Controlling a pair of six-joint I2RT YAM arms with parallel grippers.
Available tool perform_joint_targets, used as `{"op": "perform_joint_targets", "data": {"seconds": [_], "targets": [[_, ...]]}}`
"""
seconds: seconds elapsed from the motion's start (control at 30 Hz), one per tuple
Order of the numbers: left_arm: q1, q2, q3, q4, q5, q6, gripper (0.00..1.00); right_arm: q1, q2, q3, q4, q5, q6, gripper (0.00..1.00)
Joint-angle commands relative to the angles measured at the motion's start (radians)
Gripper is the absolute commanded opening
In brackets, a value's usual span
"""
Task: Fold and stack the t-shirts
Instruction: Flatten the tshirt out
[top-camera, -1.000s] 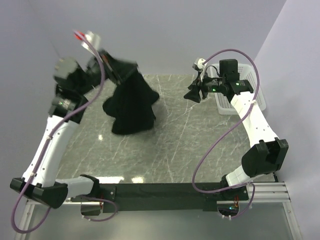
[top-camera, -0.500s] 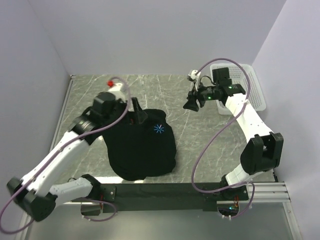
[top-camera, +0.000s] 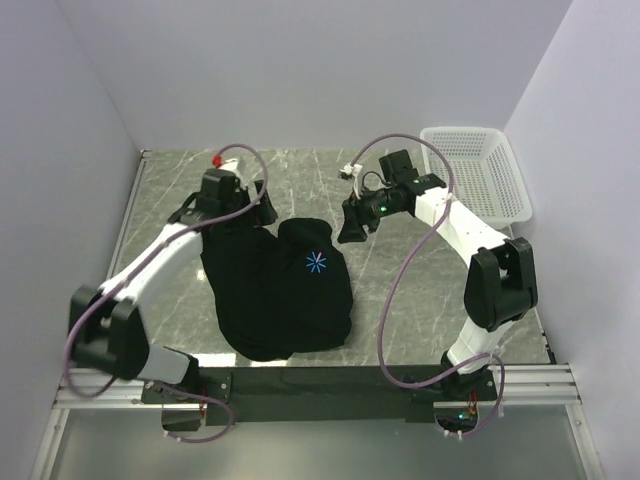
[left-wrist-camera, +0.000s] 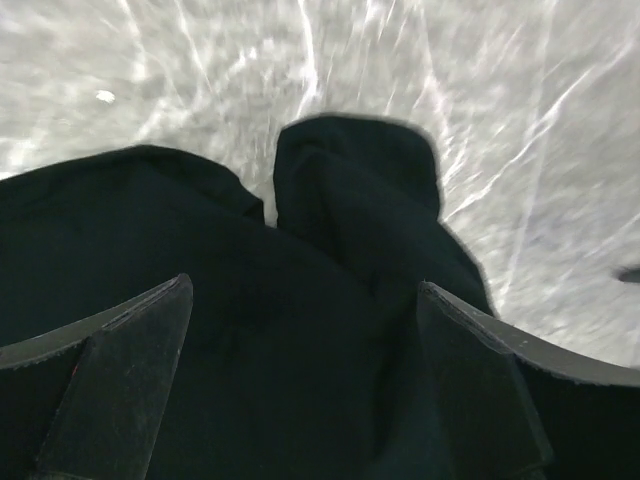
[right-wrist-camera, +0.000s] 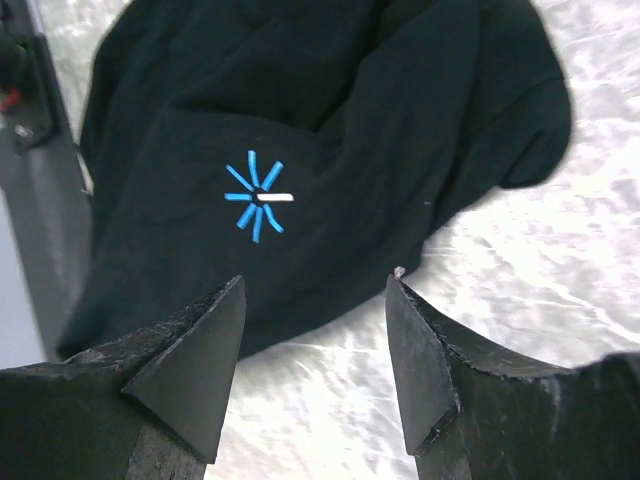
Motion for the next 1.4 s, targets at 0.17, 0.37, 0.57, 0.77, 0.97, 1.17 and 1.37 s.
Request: {"op": "perform_joint_targets", "data": {"seconds": [0.17, 0.37, 0.57, 0.77, 0.97, 1.17, 1.37], "targets": [[0.016, 0.367, 0.274, 0.058, 0.160, 0.139, 0.94, 0.026, 0.004, -0.041, 0.101, 0.031, 0.198, 0.65], [0.016, 0.585, 0.479, 0.006, 0.281, 0.237, 0.88, -0.017, -0.027, -0.081, 0.108, 0.059, 0.207, 0.65], [0.016, 0.677, 0.516, -0.048, 0.367, 0.290, 0.87, -0.077, -0.056, -0.121, 0.120, 0.069, 0.210, 0.65], [-0.003, 0.781, 0.598, -0.123, 0.347, 0.310, 0.81, -0.097, -0.057, -0.138, 0.127, 0.072, 0.218, 0.65], [-0.034, 0.816, 0.618, -0.183, 0.281, 0.336, 0.69, -0.097, -0.053, -0.132, 0.127, 0.077, 0.219, 0.65], [-0.034, 0.792, 0.595, -0.181, 0.302, 0.343, 0.34, -0.098, -0.034, -0.118, 0.101, 0.080, 0.208, 0.65], [-0.022, 0.680, 0.584, -0.119, 0.274, 0.299, 0.01, -0.098, -0.022, -0.118, 0.090, 0.071, 0.210, 0.65]]}}
